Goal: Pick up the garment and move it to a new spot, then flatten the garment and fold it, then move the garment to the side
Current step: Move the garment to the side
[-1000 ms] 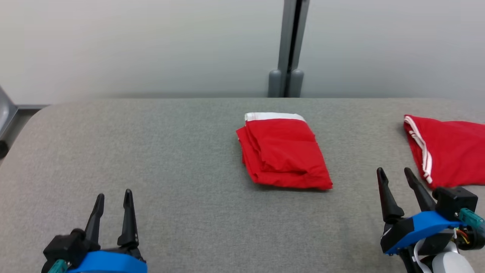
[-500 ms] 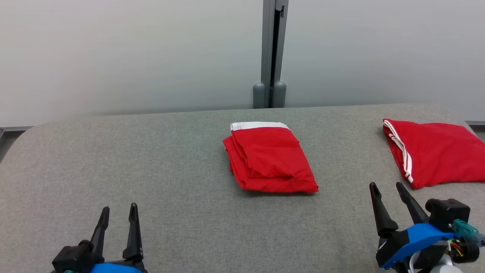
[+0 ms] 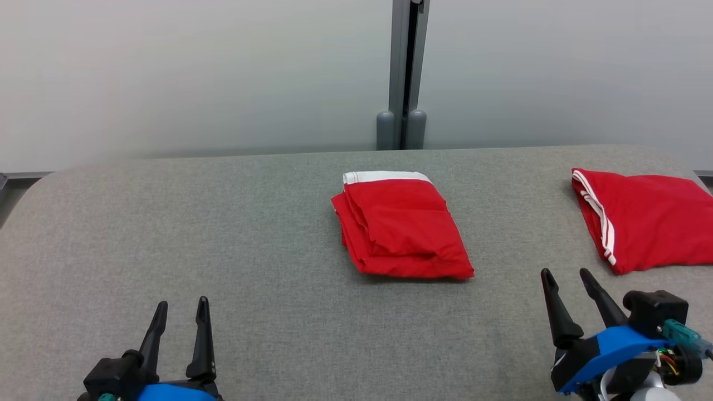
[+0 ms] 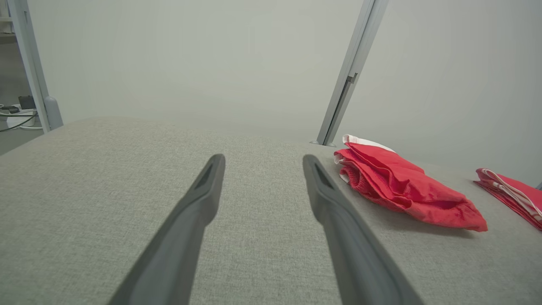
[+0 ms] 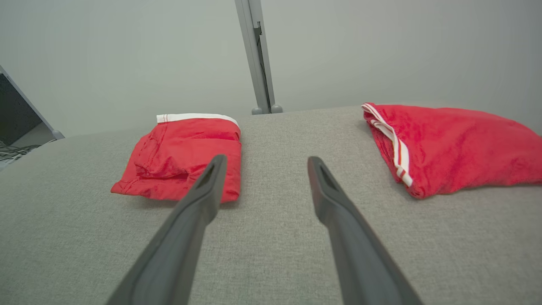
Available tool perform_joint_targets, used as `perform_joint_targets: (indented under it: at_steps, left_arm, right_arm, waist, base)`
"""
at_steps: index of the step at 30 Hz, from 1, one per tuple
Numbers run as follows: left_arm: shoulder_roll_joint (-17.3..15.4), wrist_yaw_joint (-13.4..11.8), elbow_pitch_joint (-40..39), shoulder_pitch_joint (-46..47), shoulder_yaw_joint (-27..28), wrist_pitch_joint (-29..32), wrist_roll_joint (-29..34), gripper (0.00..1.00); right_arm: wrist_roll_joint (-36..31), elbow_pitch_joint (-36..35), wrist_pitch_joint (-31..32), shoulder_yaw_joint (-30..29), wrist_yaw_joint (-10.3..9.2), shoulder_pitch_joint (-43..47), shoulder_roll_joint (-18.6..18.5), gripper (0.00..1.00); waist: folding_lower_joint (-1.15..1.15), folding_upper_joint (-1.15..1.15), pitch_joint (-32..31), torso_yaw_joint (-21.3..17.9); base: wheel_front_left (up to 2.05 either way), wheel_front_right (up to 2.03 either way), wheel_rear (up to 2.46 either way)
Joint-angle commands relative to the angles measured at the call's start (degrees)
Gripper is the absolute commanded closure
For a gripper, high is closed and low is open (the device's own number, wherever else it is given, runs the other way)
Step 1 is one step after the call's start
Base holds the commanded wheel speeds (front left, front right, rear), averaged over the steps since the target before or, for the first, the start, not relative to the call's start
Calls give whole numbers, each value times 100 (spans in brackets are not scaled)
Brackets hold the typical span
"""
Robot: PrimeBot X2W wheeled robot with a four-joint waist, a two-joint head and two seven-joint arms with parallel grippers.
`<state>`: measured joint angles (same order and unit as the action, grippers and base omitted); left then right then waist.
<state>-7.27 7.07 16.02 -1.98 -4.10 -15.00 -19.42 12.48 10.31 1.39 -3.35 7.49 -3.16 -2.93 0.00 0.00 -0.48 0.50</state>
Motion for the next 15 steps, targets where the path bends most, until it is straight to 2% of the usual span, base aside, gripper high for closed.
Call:
perform_joint_targets:
  at_steps: [1, 5, 9, 15]
  left_arm:
    - [-2, 14, -33, 115, 18, -23, 9, 0]
    - [12, 20, -151, 222, 13, -23, 56, 0]
    - [19, 29, -246, 405, -46, -23, 96, 0]
    - [143, 36, -427, 656, -238, -23, 229, 0]
  right_arm:
    - [-26, -35, 8, -1, 2, -71, 4, 0]
    - [-45, -102, 314, 2, 1, -537, -1, 0]
    - [-100, 159, 865, 3, 2, -1302, -169, 0]
    - [-112, 1161, 1759, -196, 1, -2600, -414, 0]
  waist:
    - [0, 0, 44, 41]
    - [0, 0, 247, 207]
    - [0, 0, 513, 470]
    - [0, 0, 1008, 1009]
  base:
    - [0, 0, 0]
    - [0, 0, 0]
    - [0, 0, 0]
    - [0, 0, 0]
